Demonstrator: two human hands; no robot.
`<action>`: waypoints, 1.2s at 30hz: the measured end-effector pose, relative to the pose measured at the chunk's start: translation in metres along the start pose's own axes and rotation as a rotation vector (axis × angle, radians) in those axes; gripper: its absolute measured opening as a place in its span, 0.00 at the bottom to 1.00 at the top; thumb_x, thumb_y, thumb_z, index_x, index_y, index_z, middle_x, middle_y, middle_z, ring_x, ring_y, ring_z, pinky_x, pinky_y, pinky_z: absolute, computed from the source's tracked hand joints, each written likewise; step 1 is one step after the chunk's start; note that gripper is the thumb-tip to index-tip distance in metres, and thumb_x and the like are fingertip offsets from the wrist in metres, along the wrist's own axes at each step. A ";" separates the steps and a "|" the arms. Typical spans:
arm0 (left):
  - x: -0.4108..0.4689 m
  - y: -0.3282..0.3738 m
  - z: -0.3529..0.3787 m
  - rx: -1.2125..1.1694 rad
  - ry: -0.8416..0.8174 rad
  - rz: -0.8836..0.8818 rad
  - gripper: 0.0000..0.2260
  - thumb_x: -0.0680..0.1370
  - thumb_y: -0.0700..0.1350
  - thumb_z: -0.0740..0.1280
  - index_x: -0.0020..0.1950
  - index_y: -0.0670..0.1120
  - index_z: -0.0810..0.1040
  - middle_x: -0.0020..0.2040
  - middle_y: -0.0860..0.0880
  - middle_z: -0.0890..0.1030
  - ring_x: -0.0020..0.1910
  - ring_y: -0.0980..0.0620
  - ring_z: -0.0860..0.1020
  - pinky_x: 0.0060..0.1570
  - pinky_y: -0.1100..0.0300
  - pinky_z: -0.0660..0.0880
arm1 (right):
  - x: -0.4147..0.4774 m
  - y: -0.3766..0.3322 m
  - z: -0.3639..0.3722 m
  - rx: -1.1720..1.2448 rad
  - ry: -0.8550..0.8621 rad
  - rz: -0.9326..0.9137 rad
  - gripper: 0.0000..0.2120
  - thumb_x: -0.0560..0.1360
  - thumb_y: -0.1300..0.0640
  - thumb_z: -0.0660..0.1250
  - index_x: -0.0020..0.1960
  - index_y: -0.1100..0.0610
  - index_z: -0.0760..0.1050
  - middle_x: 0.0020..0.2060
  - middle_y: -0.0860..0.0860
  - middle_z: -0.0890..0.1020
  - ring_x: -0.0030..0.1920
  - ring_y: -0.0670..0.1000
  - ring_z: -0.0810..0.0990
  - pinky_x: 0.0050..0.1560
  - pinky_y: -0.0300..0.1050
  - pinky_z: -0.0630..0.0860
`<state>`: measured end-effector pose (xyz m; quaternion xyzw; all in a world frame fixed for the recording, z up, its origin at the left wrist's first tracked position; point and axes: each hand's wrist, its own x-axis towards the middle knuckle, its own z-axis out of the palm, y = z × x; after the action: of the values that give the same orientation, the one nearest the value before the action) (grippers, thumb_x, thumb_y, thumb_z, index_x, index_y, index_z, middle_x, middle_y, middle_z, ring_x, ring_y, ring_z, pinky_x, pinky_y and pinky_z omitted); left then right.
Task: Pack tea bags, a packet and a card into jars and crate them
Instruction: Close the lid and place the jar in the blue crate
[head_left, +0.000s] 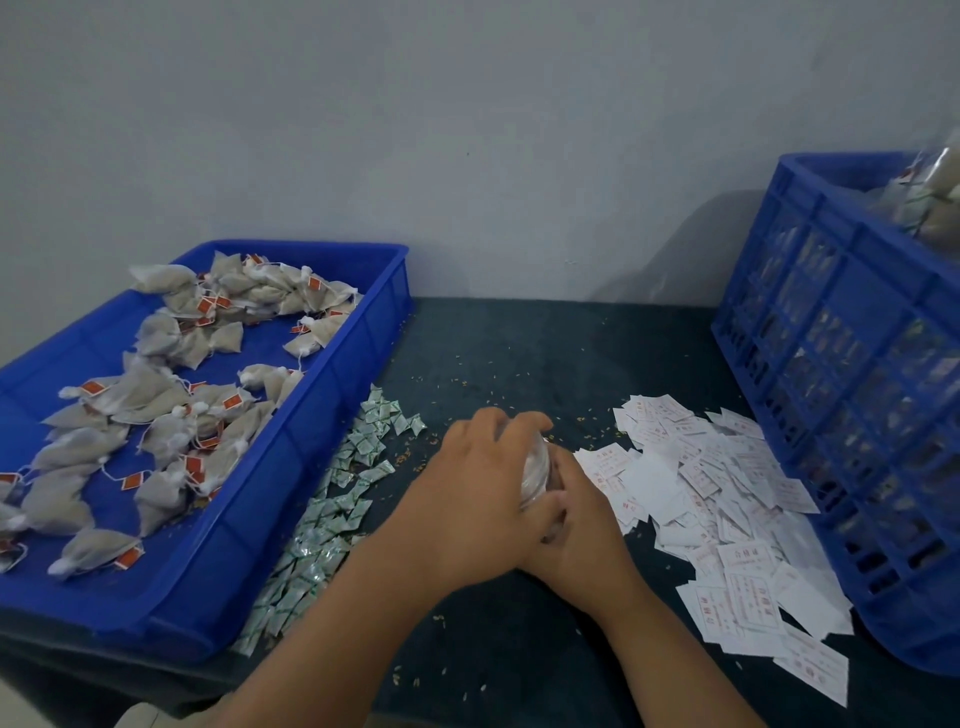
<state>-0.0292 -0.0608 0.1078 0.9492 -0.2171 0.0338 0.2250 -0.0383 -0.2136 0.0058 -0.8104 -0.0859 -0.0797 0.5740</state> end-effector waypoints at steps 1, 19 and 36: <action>0.001 0.001 0.000 -0.020 -0.005 -0.018 0.29 0.78 0.62 0.68 0.76 0.63 0.61 0.72 0.54 0.65 0.71 0.50 0.65 0.67 0.54 0.69 | 0.000 0.000 0.000 0.000 -0.002 0.004 0.33 0.67 0.47 0.80 0.69 0.43 0.73 0.59 0.43 0.86 0.58 0.50 0.87 0.54 0.54 0.86; -0.006 0.028 0.006 0.199 0.046 -0.208 0.31 0.79 0.68 0.60 0.76 0.56 0.60 0.67 0.48 0.69 0.63 0.46 0.71 0.61 0.53 0.73 | 0.001 -0.003 0.008 -0.128 0.009 0.012 0.22 0.71 0.38 0.72 0.64 0.36 0.73 0.56 0.31 0.83 0.53 0.36 0.84 0.42 0.32 0.77; -0.010 -0.013 -0.017 -0.154 -0.084 0.247 0.23 0.76 0.71 0.64 0.69 0.65 0.74 0.77 0.63 0.66 0.79 0.61 0.58 0.77 0.53 0.55 | 0.002 -0.002 -0.001 0.105 -0.085 0.043 0.33 0.67 0.56 0.79 0.69 0.37 0.77 0.51 0.47 0.87 0.49 0.48 0.88 0.44 0.50 0.87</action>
<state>-0.0316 -0.0388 0.1160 0.8957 -0.3435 0.0049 0.2822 -0.0371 -0.2143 0.0082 -0.7836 -0.0968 -0.0285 0.6130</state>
